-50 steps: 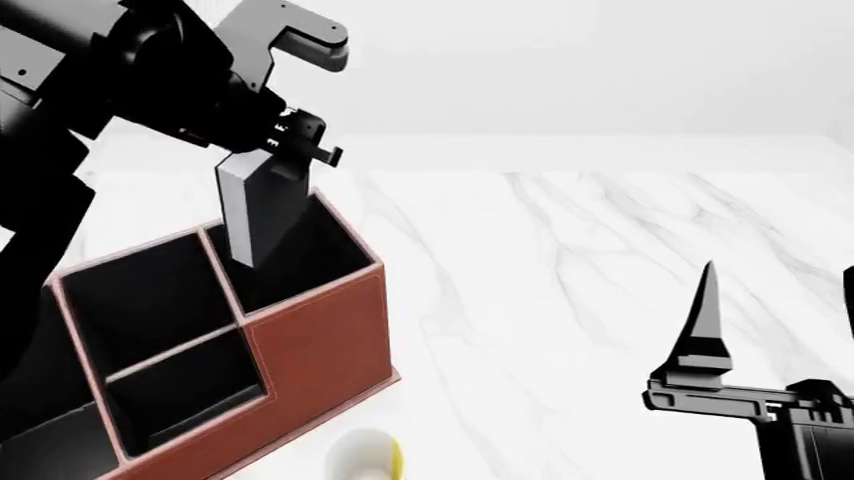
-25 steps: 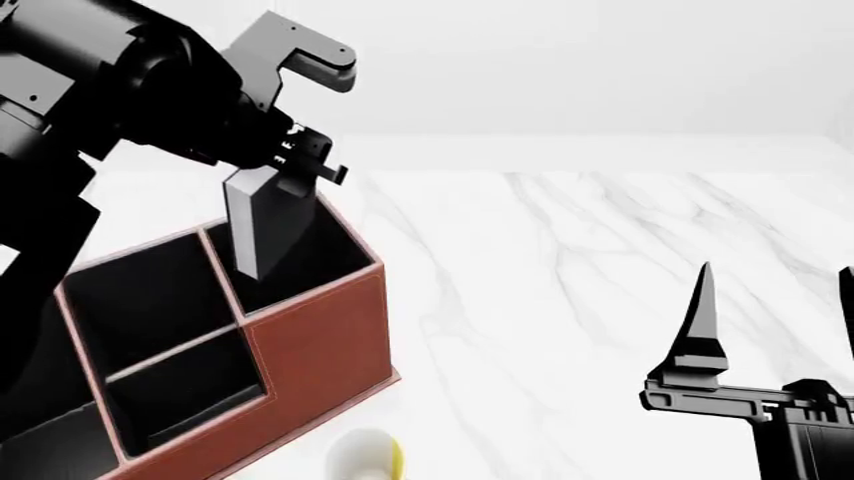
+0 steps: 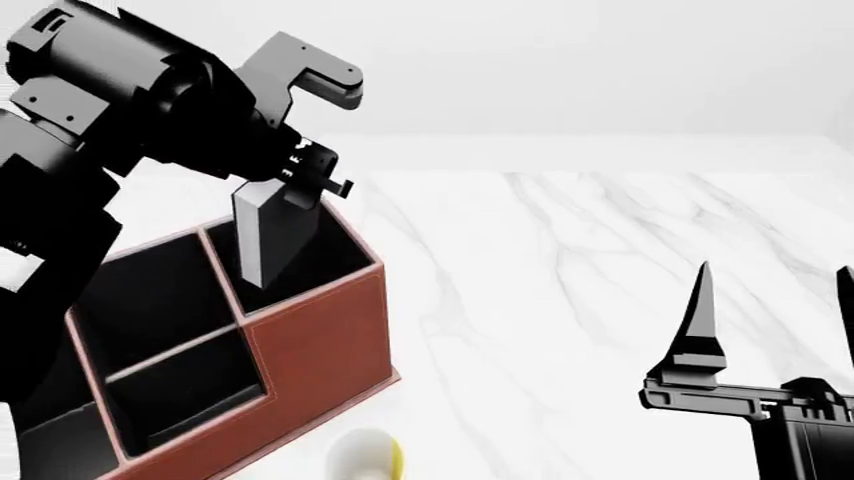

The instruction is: Pick up the book and place it in the right compartment of the caddy.

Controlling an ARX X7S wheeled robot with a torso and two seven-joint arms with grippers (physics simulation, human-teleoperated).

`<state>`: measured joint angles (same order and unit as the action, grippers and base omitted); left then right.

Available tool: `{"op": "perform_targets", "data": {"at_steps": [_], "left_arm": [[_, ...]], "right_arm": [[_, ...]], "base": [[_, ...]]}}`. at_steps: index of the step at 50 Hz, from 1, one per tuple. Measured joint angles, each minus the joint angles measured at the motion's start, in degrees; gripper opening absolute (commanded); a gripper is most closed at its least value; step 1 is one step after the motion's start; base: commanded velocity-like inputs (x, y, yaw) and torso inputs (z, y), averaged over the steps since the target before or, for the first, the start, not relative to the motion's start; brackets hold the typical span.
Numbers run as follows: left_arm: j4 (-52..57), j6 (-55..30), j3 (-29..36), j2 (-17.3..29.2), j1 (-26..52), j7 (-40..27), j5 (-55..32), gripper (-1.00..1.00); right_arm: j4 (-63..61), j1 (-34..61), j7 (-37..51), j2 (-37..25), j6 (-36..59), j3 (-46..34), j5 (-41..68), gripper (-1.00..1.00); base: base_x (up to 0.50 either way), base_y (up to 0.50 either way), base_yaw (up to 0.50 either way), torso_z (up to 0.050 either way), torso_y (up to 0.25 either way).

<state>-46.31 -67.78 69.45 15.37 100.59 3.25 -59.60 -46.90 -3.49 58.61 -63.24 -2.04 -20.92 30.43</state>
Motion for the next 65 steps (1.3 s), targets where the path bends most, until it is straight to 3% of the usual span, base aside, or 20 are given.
{"op": "perform_targets", "data": {"at_steps": [65], "left_arm": [[-9.5,7.8,4.8,-4.2,-7.2,6.6,5.3,-1.0]], "right_arm": [[1.8,2.0,-2.1,2.6,2.1,-1.5,-0.2,1.0]], "base": [[0.0,0.0,0.0,0.0,0.001]]}}
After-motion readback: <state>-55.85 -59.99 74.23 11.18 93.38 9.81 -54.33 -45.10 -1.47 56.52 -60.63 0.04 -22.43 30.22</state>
